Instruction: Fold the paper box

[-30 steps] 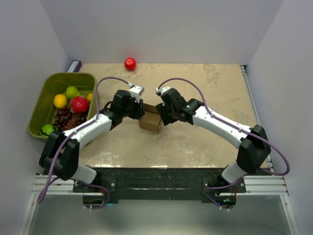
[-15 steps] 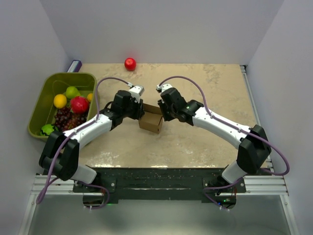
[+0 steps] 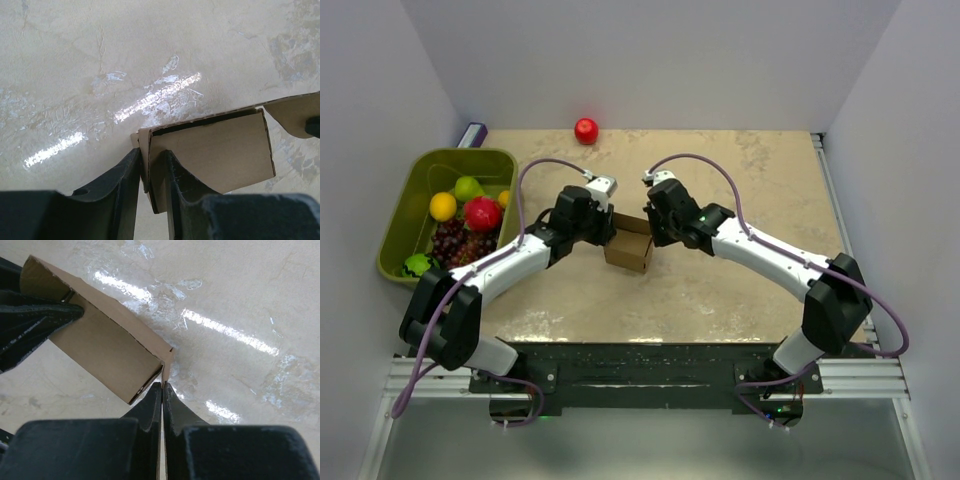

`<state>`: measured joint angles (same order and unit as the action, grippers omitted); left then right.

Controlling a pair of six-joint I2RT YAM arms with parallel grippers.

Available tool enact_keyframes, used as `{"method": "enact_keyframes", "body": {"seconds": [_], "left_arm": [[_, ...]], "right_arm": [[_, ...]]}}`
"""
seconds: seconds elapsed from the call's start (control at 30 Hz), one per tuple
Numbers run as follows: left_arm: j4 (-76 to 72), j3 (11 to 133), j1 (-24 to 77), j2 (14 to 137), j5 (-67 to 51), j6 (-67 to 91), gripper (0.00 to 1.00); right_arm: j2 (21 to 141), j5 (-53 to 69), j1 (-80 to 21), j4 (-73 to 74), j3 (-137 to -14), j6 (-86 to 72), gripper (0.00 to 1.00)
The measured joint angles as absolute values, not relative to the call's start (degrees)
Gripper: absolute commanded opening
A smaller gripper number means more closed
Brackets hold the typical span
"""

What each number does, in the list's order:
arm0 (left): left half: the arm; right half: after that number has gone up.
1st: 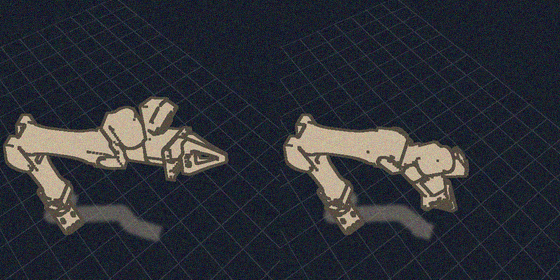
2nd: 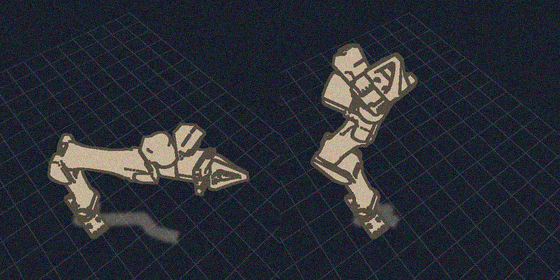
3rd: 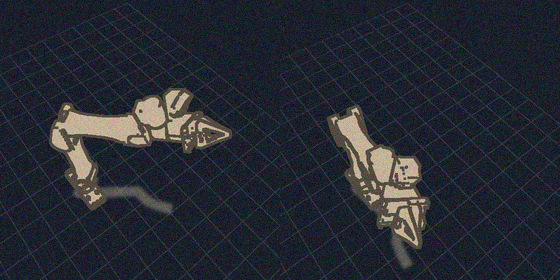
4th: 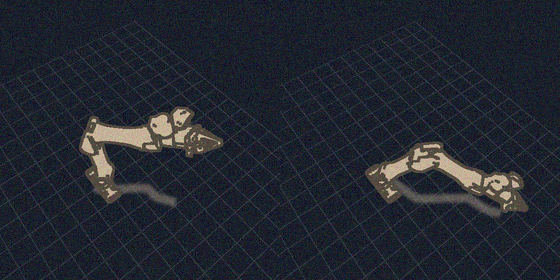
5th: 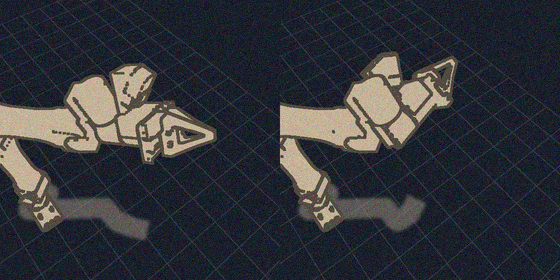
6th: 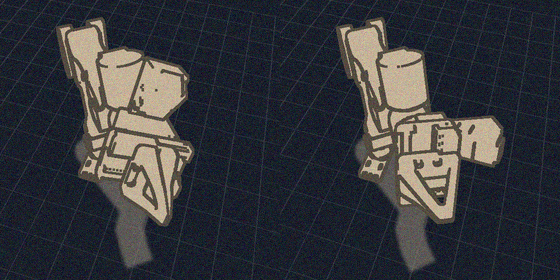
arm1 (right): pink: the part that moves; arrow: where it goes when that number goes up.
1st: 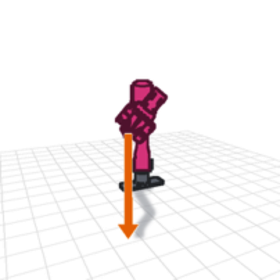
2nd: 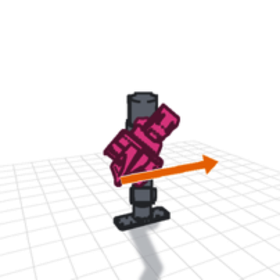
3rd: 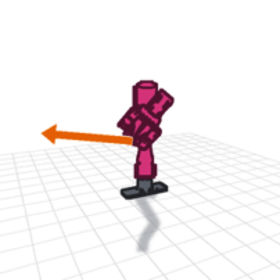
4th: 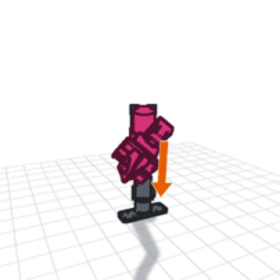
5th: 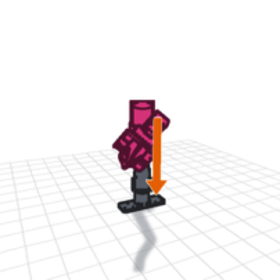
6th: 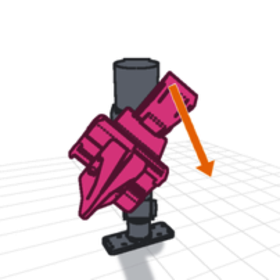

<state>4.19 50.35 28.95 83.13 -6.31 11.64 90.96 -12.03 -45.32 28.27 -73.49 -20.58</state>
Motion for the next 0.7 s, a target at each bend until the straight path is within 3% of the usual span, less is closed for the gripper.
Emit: {"method": "enact_keyframes", "body": {"seconds": [0.7], "left_arm": [[4.62, 50.35, 30.13, 83.02, -4.43, 12.47, 0.26]], "right_arm": [[91.42, -14.06, -45.84, 24.51, -71.75, -32.75, 0.00]]}}
